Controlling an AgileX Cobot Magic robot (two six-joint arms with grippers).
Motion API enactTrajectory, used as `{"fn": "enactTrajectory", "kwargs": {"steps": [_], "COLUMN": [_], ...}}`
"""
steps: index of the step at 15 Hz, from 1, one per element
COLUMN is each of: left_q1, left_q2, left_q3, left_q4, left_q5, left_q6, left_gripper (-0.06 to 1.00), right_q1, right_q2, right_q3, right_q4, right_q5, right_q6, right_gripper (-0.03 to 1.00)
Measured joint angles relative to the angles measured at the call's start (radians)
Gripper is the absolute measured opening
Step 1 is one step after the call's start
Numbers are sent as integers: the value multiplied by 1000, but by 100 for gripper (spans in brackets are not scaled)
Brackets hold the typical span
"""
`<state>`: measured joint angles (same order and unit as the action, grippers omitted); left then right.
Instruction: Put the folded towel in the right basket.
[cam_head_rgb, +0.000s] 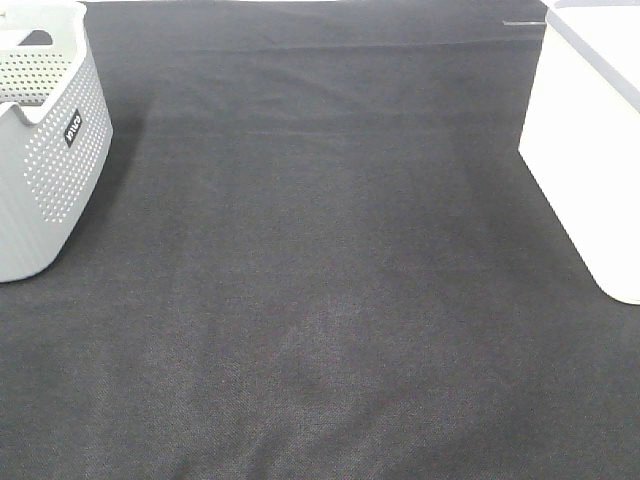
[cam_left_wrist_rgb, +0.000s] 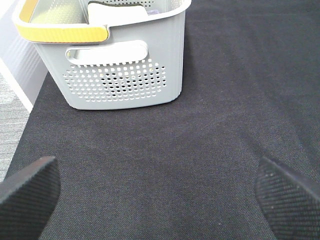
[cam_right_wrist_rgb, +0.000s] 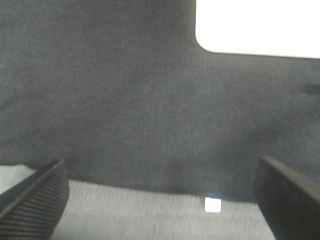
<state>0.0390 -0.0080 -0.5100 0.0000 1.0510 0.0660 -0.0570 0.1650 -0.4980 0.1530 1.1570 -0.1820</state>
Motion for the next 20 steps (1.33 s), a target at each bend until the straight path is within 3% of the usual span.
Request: {"fn": "enactTrajectory", "kwargs": {"steps": [3, 8, 20], "left_q1": [0, 0, 0], "left_q2": [0, 0, 0], "left_q3": [0, 0, 0], "left_q4": [0, -21, -23], "left_q5": [0, 0, 0], "left_q6": [0, 0, 0], "left_gripper": [99, 99, 99], "right_q1": [0, 0, 0], "right_q2": [-156, -168, -168], "right_q3": [23, 43, 43], "right_q4": [-13, -128, -130], "right_q5": [-14, -43, -52], "right_q6": [28, 132, 137], "right_gripper": [96, 96, 96]}}
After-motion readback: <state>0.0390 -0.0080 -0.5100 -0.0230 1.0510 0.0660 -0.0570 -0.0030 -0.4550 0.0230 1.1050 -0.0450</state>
